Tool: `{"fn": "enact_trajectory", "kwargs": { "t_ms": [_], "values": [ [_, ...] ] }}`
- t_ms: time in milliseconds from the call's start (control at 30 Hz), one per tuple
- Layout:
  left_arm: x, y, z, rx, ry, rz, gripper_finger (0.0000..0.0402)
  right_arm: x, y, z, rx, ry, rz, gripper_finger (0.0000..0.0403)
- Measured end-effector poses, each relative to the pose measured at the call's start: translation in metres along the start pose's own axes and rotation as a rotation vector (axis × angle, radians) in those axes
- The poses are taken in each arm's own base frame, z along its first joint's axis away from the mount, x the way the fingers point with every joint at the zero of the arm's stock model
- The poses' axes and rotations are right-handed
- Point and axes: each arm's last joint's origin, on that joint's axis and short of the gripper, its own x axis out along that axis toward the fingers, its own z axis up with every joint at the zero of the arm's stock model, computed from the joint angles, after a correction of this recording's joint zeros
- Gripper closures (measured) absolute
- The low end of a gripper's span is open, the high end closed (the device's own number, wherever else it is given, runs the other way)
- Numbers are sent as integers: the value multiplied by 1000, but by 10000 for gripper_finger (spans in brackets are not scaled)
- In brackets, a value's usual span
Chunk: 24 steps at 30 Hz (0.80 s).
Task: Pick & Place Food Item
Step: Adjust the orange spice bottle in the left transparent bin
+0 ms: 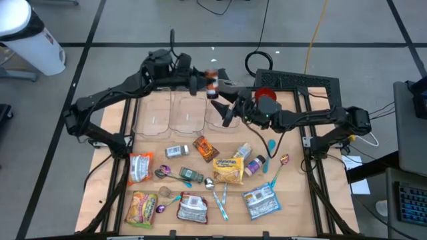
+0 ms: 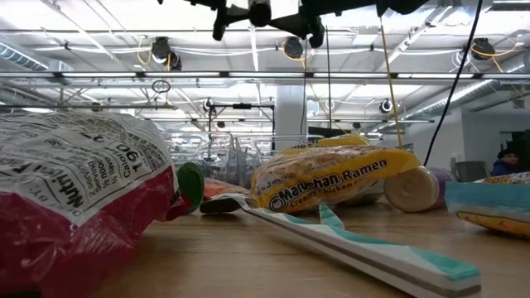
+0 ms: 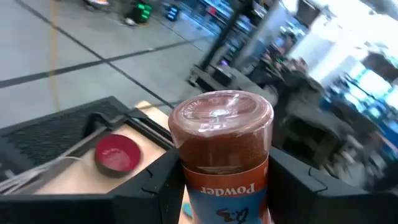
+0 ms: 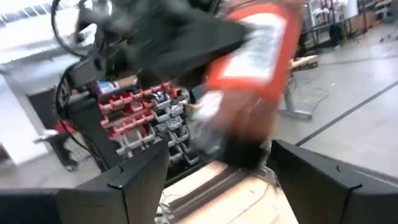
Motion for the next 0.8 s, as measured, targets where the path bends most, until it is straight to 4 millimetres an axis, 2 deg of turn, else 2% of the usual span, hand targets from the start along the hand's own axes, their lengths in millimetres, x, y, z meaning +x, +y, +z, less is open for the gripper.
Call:
{"fn": "enact_trajectory", "kwargs": {
  "t_ms": [200,567,800],
  "values": [
    [4,-11,-4,60,-2,-32,218,4,-9,4,101,15,55,124],
    [4,-14,-1,92,-51,-22,218,4,-11,4,140,41,112,125],
    [4,-14,-1,92,-50,-23,218,4,-11,4,134,40,112,154]
  ]
}}
